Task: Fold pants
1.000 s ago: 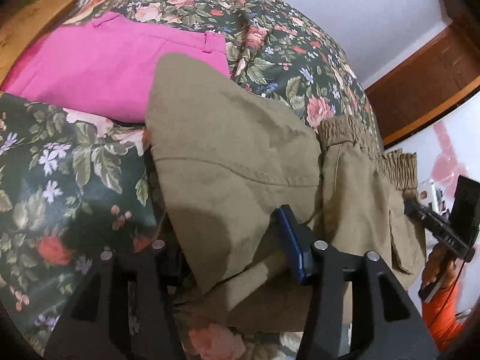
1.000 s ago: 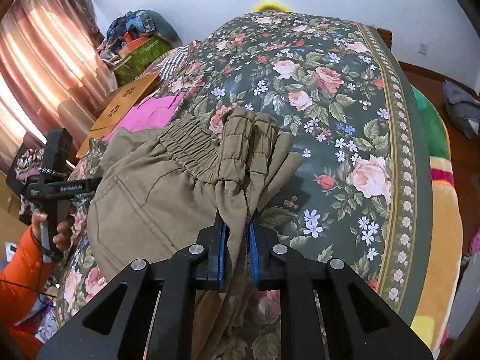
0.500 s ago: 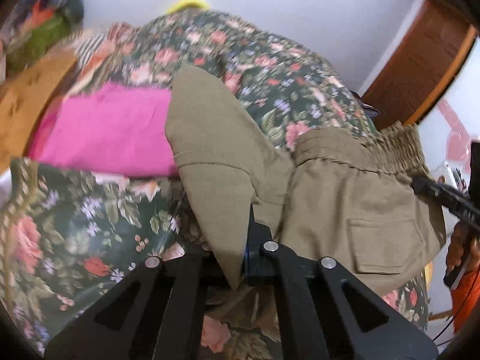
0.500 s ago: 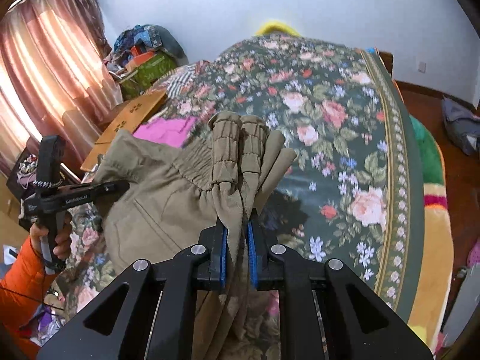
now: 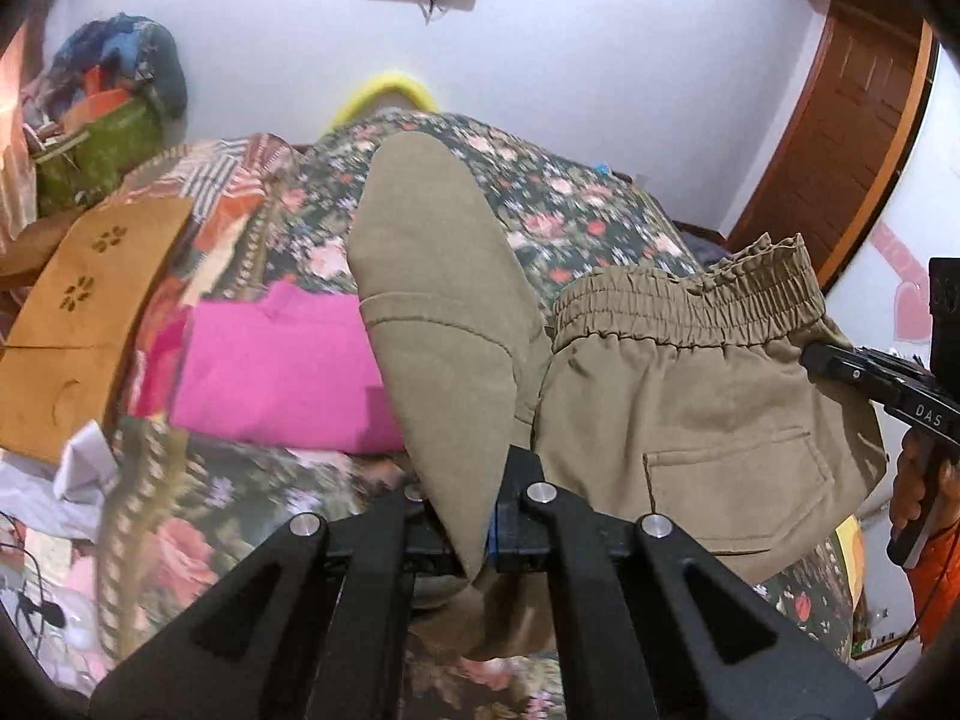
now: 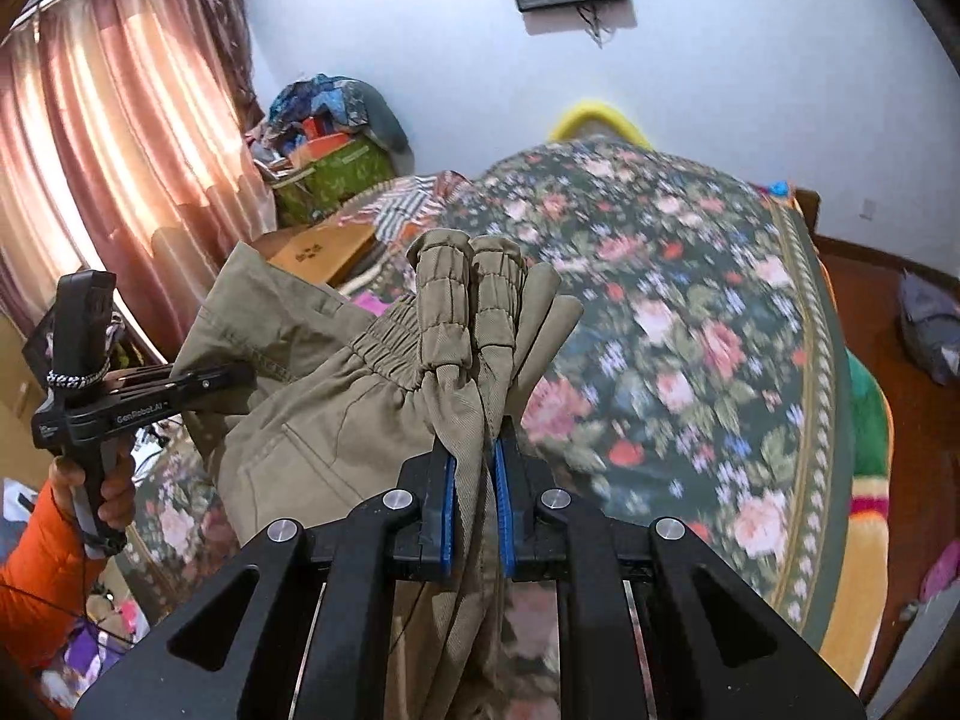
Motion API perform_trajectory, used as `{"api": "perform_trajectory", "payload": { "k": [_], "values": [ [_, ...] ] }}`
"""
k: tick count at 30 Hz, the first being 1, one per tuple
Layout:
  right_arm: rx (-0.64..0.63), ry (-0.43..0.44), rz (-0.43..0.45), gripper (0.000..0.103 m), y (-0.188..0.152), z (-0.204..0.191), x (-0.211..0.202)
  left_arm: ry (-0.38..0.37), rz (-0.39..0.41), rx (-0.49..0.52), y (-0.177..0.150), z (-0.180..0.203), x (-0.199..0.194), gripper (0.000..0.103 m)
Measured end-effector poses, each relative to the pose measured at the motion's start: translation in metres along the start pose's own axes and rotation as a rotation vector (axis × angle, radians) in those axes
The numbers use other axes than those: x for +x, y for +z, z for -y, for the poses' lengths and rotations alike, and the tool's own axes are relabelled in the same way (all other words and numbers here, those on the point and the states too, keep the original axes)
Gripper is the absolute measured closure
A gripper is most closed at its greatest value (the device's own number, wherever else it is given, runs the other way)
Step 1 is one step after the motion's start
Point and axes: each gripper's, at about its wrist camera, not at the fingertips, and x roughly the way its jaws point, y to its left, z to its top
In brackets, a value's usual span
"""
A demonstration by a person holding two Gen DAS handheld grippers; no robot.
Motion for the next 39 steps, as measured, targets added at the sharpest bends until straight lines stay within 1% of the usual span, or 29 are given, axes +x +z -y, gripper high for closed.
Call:
{"api": "perform_trajectory", "payload": {
  "k": [2, 4, 9, 12, 15, 18, 21, 23, 26, 28, 29, 30, 31, 32, 33, 34, 35, 36, 37, 38, 39],
  "values": [
    [-0.014, 0.006, 0.011, 0.093, 0.01, -0.008, 0.006, 0.009, 0.015, -0.009, 0.008, -0.012, -0.005, 0.101],
    [-0.023, 0.013, 0.022, 0.093, 0.02, -0.016, 0.015, 0.008, 0.014, -0.021, 0.019, -0.027, -0.006, 0.101],
    [-0.034, 0.03, 0.038, 0.093, 0.048, -0.034, 0.045, 0.02, 0.023, -0.068, 0.042, -0.07, -0.002, 0.101],
    [-0.047, 0.034, 0.042, 0.093, 0.063, -0.044, 0.067, 0.031, 0.022, -0.092, 0.055, -0.098, 0.009, 0.101],
    [-0.052, 0.037, 0.04, 0.093, 0.073, -0.048, 0.088, 0.049, 0.021, -0.093, 0.062, -0.12, 0.022, 0.101],
    [-0.05, 0.04, 0.03, 0.093, 0.082, -0.051, 0.114, 0.06, 0.022, -0.093, 0.066, -0.135, 0.035, 0.101],
    [-0.046, 0.039, 0.015, 0.093, 0.085, -0.051, 0.143, 0.08, 0.013, -0.086, 0.069, -0.15, 0.058, 0.101],
    [-0.043, 0.039, 0.001, 0.093, 0.084, -0.05, 0.161, 0.089, -0.008, -0.1, 0.069, -0.162, 0.077, 0.101],
    [-0.03, 0.042, -0.032, 0.093, 0.08, -0.044, 0.187, 0.09, -0.074, -0.15, 0.06, -0.184, 0.109, 0.101],
    [-0.013, 0.042, -0.074, 0.093, 0.074, -0.037, 0.208, 0.1, -0.12, -0.175, 0.047, -0.196, 0.128, 0.101],
    [-0.006, 0.035, -0.088, 0.093, 0.071, -0.035, 0.215, 0.116, -0.128, -0.18, 0.041, -0.199, 0.133, 0.101],
    [-0.008, 0.019, -0.083, 0.093, 0.068, -0.033, 0.22, 0.117, -0.143, -0.193, 0.035, -0.206, 0.138, 0.099],
    [-0.007, -0.002, -0.097, 0.093, 0.062, -0.029, 0.226, 0.106, -0.16, -0.22, 0.029, -0.213, 0.143, 0.094],
    [-0.005, -0.009, -0.11, 0.093, 0.058, -0.026, 0.23, 0.098, -0.169, -0.248, 0.026, -0.218, 0.145, 0.091],
    [0.006, -0.007, -0.134, 0.092, 0.053, -0.02, 0.235, 0.088, -0.173, -0.275, 0.023, -0.224, 0.147, 0.085],
    [0.016, -0.004, -0.146, 0.09, 0.051, -0.017, 0.238, 0.083, -0.174, -0.292, 0.021, -0.227, 0.147, 0.078],
    [0.033, 0.005, -0.16, 0.086, 0.048, -0.012, 0.24, 0.088, -0.175, -0.305, 0.021, -0.229, 0.146, 0.074],
    [0.045, 0.006, -0.173, 0.085, 0.047, -0.009, 0.24, 0.097, -0.176, -0.319, 0.021, -0.231, 0.145, 0.069],
    [0.048, 0.0, -0.181, 0.085, 0.047, -0.008, 0.238, 0.108, -0.176, -0.322, 0.021, -0.231, 0.143, 0.067],
    [0.046, -0.01, -0.187, 0.082, 0.047, -0.009, 0.237, 0.119, -0.176, -0.322, 0.022, -0.23, 0.141, 0.067],
    [0.04, -0.024, -0.194, 0.081, 0.047, -0.01, 0.235, 0.128, -0.179, -0.319, 0.023, -0.229, 0.138, 0.067]
  ]
}}
